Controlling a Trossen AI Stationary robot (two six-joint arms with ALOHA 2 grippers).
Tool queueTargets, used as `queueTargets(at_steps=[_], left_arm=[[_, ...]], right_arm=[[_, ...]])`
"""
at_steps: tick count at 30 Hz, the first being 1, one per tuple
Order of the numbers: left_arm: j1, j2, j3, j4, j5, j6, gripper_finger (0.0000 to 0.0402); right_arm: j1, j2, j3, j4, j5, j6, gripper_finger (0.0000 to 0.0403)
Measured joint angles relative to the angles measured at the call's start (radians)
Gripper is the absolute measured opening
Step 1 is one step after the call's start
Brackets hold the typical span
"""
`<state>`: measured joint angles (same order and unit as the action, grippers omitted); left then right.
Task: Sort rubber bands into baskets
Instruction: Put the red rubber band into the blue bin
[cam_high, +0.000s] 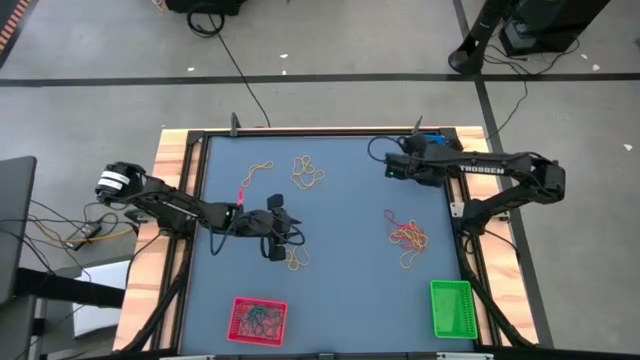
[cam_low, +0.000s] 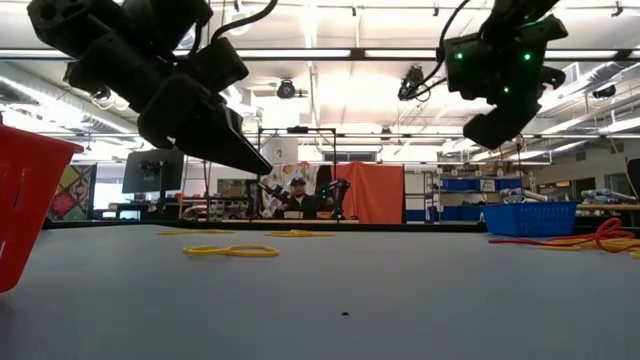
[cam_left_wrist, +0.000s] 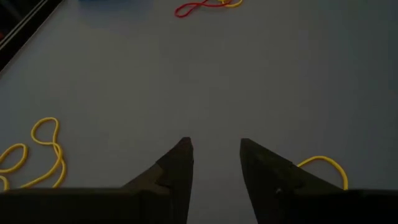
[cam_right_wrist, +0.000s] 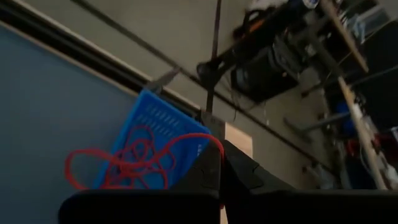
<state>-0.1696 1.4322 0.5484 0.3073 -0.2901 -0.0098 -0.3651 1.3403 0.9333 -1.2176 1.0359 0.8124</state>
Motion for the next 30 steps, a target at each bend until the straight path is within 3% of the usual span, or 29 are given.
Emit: queueTargets(at_steps=[13,21,27,30], left_arm=[[0.0,0.0,0.0,-0.04,0.0,-0.024,0.0138],[0.0,0.0,0.0,-0.04,-0.003,-0.027,0.0138],[0.0,0.0,0.0,-0.031,-0.009,-0.028,0.0138],[0.0,0.0,0.001,-0.026,-0.013,-0.028,0.0138]], right_arm=[[-0.13,0.0,-0.001,-0.005,-0.039,-0.04,0.0015],[-0.174,0.001,-0.088,0.078,-0.054,-0.073,0.0016],[-0.194,0.001,-0.182,0.309,-0.172,-0.111,0.0021],[-0.195,0.002,-0.211,0.379,-0.156,-0.132,0.0026]])
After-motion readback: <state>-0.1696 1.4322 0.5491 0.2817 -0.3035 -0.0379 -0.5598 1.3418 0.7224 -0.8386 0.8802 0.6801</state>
